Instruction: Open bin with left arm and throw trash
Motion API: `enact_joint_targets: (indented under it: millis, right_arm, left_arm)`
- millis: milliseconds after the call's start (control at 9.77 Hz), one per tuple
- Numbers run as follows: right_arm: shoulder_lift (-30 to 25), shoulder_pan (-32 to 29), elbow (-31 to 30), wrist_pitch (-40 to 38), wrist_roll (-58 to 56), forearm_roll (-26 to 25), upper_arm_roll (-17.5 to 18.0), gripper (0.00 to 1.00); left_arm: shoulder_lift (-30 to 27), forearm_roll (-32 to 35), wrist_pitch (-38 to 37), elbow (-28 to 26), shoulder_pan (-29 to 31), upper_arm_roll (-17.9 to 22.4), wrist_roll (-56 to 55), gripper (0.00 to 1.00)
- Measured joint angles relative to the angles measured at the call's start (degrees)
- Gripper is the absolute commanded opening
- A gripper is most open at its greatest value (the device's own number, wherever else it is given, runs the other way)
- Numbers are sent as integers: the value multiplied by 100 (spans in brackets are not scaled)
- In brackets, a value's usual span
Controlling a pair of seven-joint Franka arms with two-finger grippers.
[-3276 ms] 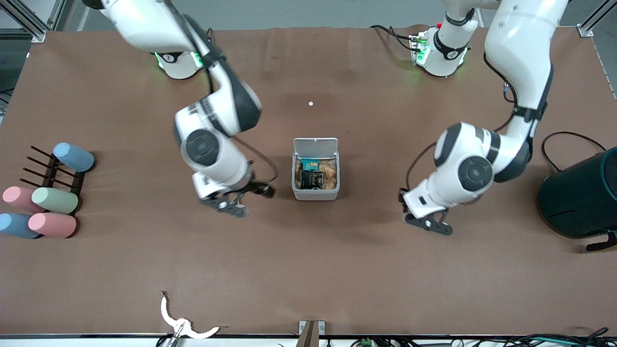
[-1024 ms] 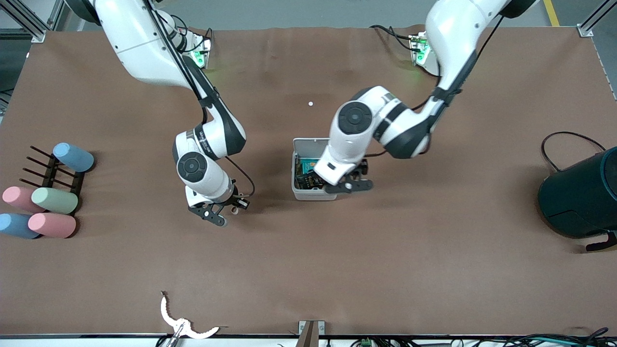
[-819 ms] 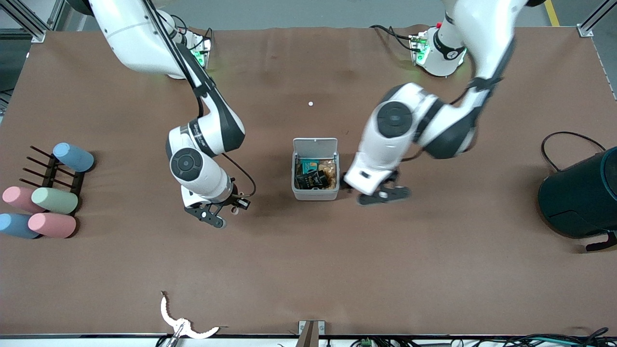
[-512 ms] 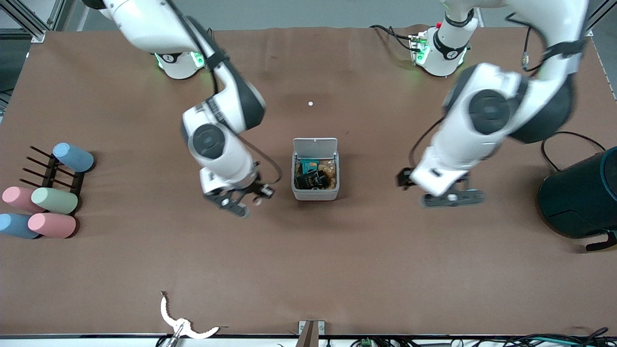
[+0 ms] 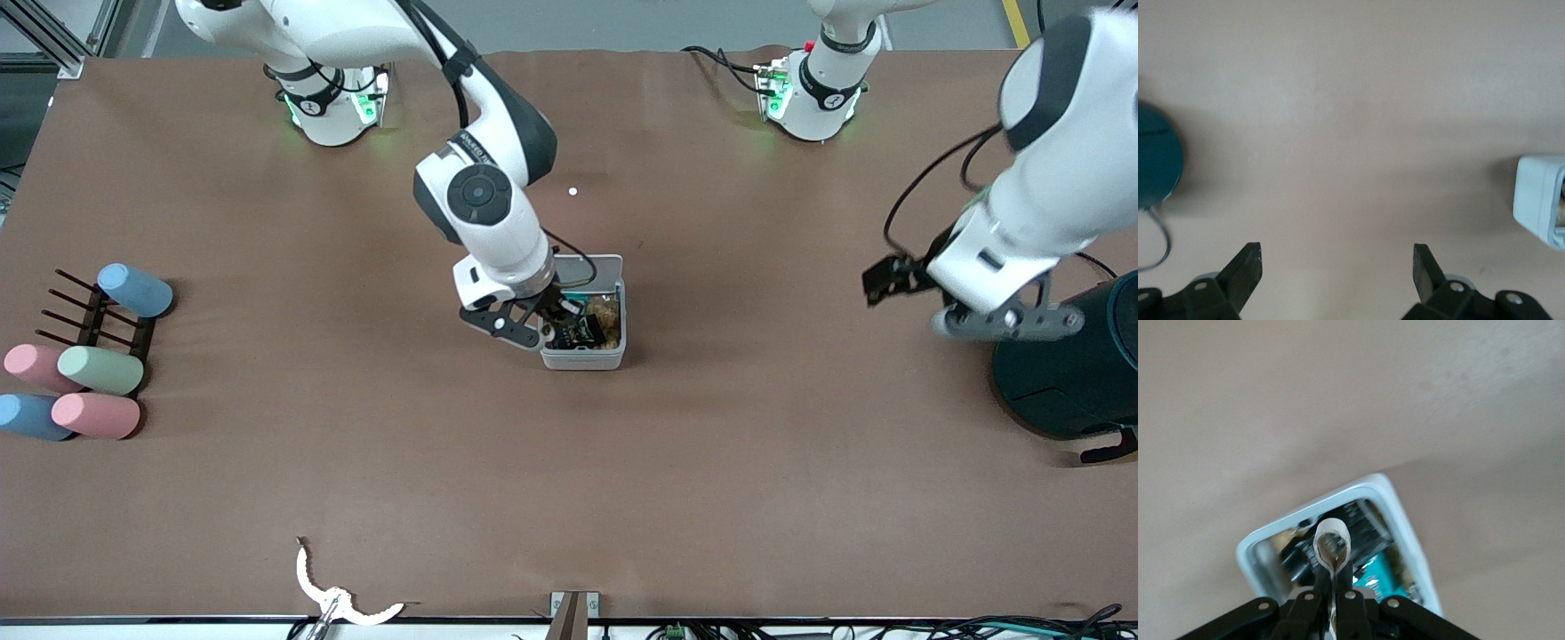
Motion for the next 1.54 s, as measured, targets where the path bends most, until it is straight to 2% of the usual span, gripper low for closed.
enact_joint_targets:
  millis: [102, 307, 512, 614, 717, 819, 921, 1024, 1126, 1535]
  right_arm:
    - [57, 119, 4, 170, 105, 0, 0, 1]
    - [274, 305, 6, 582, 163, 0, -2, 2]
    - [408, 384, 16, 713, 186, 0, -6, 4]
    - [423, 381, 17, 716, 187, 0, -17, 4]
    - [427, 375, 18, 717, 188, 0, -39, 9]
    - [431, 367, 18, 718, 188, 0, -63, 20]
    - [440, 366, 18, 718, 188, 0, -75, 63]
    - [459, 372, 19, 718, 188, 0, -73, 64]
    - [486, 387, 18, 719, 188, 0, -68, 74]
    - [518, 424, 76, 740, 188, 1, -66, 75]
  left_arm:
    - [-266, -29, -238, -3, -79, 225, 89, 100]
    - [-709, -206, -410, -151, -715, 1300, 446, 100]
    - [-899, -237, -410, -358, -1374, 2311, 953, 100]
    - [-888, -237, -387, -357, -1503, 2566, 1117, 100]
    - [-852, -237, -315, -335, -1500, 2602, 1164, 100]
    - [-797, -237, -232, -251, -1492, 2581, 1171, 100]
    - [-754, -237, -181, -144, -1468, 2566, 1176, 100]
    - [-743, -268, -173, -60, -1440, 2564, 1178, 100]
    - [-746, -386, -174, 6, -1410, 2564, 1178, 100]
    - [-732, -441, -176, 32, -1295, 2562, 1170, 100]
